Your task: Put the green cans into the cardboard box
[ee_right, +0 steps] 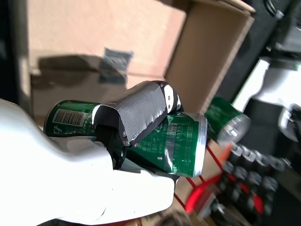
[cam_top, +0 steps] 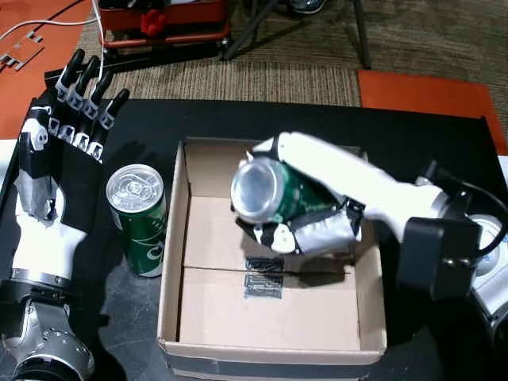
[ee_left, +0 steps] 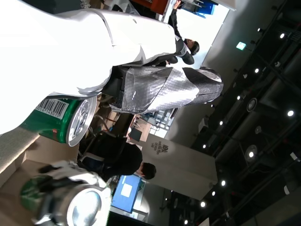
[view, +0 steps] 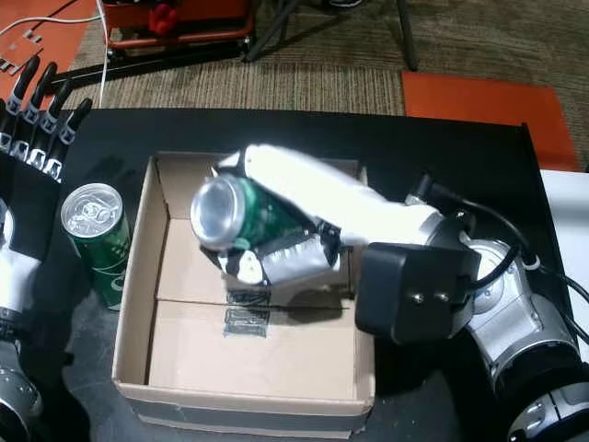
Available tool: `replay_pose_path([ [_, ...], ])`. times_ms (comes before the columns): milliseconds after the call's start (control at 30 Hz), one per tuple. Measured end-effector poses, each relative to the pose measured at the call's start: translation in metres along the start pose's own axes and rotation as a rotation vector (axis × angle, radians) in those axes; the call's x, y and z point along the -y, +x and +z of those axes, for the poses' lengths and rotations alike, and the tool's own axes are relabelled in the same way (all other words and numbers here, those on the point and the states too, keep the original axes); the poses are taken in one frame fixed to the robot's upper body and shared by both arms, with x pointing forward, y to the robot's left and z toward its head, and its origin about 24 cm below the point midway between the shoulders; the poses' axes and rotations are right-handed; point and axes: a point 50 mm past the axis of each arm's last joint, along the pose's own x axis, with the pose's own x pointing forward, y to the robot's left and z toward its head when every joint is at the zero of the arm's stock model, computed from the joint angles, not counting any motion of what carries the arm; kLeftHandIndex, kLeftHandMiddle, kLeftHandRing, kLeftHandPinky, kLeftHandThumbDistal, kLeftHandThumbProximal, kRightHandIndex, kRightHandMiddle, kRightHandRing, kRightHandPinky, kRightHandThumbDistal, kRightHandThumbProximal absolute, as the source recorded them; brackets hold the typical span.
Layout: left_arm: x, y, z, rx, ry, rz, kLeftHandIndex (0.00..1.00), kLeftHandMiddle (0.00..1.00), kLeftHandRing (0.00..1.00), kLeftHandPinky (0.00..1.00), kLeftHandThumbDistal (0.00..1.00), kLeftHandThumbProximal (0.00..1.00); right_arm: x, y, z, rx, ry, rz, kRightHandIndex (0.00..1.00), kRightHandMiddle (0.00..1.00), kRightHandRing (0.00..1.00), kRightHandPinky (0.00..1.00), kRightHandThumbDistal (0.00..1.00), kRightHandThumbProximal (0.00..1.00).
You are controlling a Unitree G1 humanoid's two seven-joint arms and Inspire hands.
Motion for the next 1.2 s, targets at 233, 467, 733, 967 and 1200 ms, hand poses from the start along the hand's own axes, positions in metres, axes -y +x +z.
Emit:
replay_pose_path([
  [233, 0.002, 0.002, -0.001, 0.004, -0.004, -0.004, 0.93, 0.98, 1.0, 0.98, 0.44, 1.0, -0.002, 0.005, -0.002, -0.037, -0.047, 0.056, 0.45, 0.36, 0.37, 0.44, 0.0, 0.0],
  [467, 0.003, 0.002, -0.001, 0.005, -0.007, -0.003, 0.93, 0.97, 1.0, 0.97, 0.45, 1.0, -0.005, 0.004, -0.006, -0.058, -0.044, 0.052, 0.42, 0.35, 0.37, 0.44, 0.0, 0.0],
  [733, 0.003, 0.002, -0.002, 0.005, -0.009, 0.0, 0.92, 0.97, 0.99, 0.96, 0.47, 1.0, 0.001, 0.006, -0.002, -0.045, -0.058, 0.041, 0.69, 0.7, 0.72, 0.72, 0.56, 0.24],
  [967, 0.003, 0.002, -0.002, 0.004, -0.009, 0.006, 0.93, 0.97, 1.0, 0.97, 0.47, 1.0, 0.0, 0.007, -0.003, -0.072, -0.102, 0.061, 0.91, 0.98, 1.0, 1.0, 0.98, 0.52],
  [1200, 0.003, 0.002, -0.002, 0.005, -0.01, 0.005, 0.94, 0.97, 1.0, 0.96, 0.46, 1.0, 0.005, 0.009, 0.0, -0.069, -0.126, 0.054, 0.91, 0.99, 1.0, 1.0, 1.0, 0.49],
])
